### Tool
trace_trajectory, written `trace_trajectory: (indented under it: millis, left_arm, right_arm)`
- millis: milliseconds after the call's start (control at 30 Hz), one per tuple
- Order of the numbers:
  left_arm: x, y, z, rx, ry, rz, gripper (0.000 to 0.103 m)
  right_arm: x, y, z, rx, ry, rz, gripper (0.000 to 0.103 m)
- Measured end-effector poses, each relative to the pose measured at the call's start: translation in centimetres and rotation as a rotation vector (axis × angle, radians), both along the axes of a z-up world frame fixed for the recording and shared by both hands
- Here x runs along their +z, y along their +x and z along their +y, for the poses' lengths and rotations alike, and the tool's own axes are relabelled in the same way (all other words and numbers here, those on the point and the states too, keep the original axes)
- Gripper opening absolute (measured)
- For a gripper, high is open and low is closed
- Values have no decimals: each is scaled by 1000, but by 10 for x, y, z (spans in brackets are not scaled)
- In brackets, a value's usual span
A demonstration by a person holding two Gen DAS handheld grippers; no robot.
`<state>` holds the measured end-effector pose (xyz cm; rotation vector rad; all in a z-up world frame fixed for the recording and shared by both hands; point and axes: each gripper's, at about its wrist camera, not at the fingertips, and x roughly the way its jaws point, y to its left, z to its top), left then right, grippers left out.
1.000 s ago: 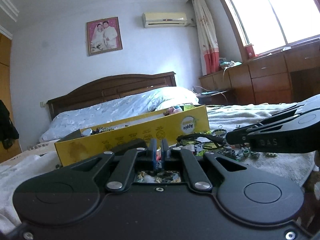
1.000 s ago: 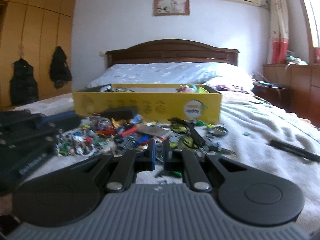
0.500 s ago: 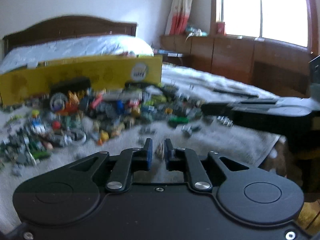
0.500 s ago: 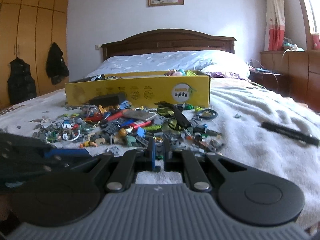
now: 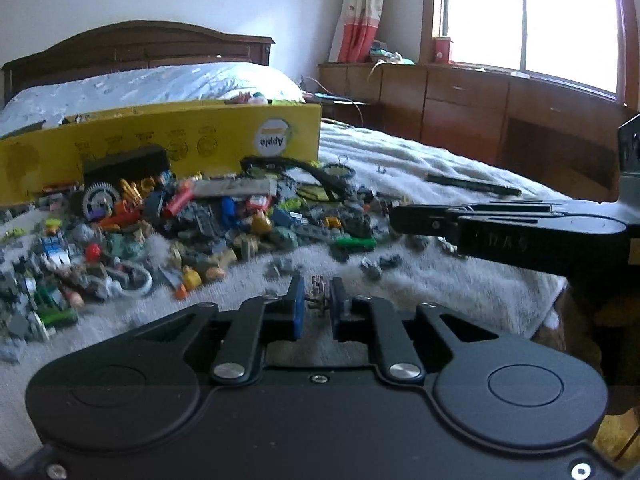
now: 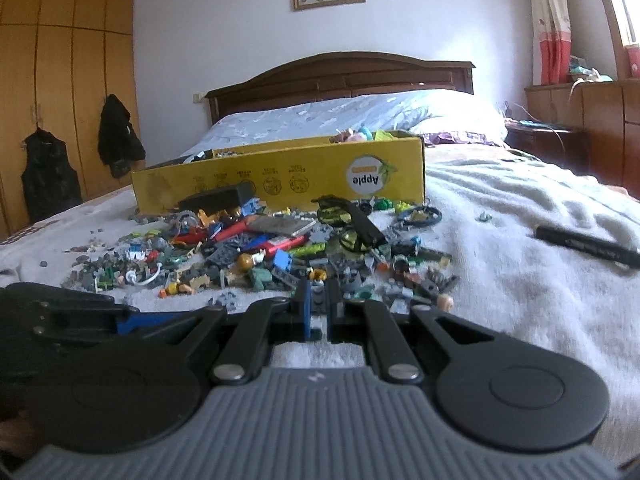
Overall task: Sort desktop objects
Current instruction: 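Carry both held pieces up and over into the yellow box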
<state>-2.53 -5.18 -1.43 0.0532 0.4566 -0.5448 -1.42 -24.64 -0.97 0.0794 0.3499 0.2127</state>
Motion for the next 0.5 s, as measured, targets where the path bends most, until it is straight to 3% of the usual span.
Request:
trace_trajectory:
  millis: [233, 500]
  left_arm:
    - [31, 33, 9, 44, -18, -54, 12]
    - [78, 111, 24, 120, -37, -111, 12]
  right_arm:
    - [16, 27, 9, 44, -29, -26, 8]
    - [48, 91, 19, 114, -31, -47, 8]
